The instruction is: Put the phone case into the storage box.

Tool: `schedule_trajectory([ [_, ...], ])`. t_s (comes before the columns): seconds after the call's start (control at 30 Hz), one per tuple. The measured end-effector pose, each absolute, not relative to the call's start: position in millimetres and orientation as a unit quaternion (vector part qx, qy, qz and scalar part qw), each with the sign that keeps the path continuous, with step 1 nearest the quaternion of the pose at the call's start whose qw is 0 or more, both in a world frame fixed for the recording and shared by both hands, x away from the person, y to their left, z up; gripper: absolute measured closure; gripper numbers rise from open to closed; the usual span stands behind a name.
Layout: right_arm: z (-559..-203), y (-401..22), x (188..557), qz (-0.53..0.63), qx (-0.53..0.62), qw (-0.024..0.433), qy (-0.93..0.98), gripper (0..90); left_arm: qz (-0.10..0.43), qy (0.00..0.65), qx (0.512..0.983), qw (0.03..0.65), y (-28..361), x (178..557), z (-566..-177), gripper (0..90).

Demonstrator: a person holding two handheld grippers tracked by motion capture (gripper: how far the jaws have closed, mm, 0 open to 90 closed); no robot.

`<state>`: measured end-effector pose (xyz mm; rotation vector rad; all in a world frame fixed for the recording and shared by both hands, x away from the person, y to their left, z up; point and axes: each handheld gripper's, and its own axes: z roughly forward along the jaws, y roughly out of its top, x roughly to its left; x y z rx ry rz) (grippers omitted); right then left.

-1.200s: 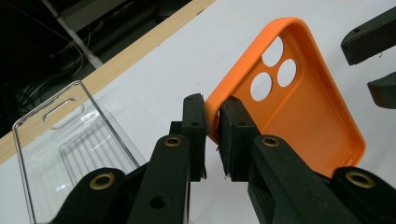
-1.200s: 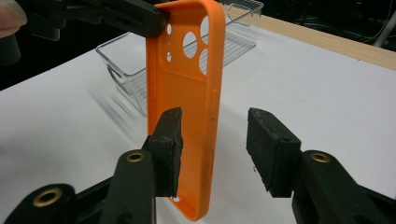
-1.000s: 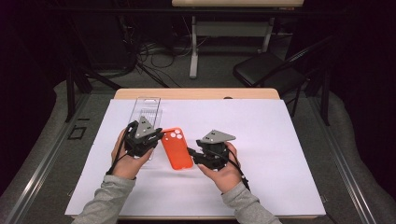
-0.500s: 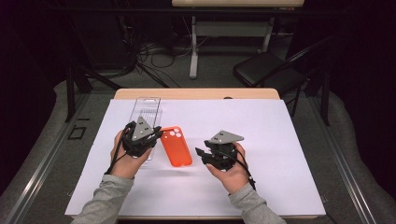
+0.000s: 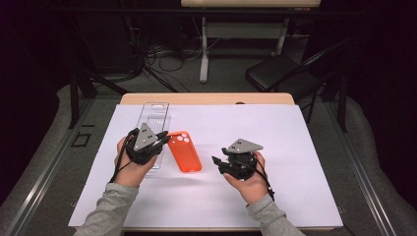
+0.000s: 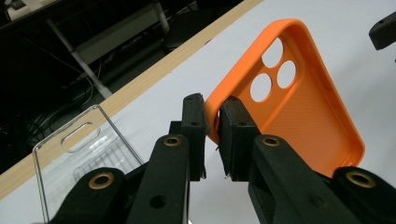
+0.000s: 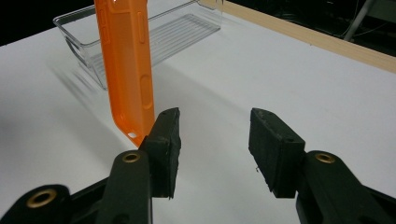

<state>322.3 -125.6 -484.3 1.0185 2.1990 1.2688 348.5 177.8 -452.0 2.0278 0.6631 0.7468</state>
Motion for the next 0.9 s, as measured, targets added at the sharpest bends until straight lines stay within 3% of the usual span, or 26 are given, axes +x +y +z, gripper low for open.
schedule_trajectory([
  [0.23, -484.2, -133.3, 322.0, 0.461, 0.37, 0.191, 0.784, 54.4, 0.304, 0.258, 0.809, 0.431, 179.2, 348.3, -453.0, 81.0],
  [0.7, -487.2, -158.0, 320.1, 0.461, 0.384, 0.216, 0.771, 49.6, 0.314, 0.249, 0.809, 0.431, 181.5, 350.1, -455.2, 80.9],
  [0.9, -489.1, -169.3, 318.2, 0.466, 0.399, 0.221, 0.758, 41.8, 0.315, 0.252, 0.806, 0.434, 182.7, 350.9, -454.8, 80.9],
])
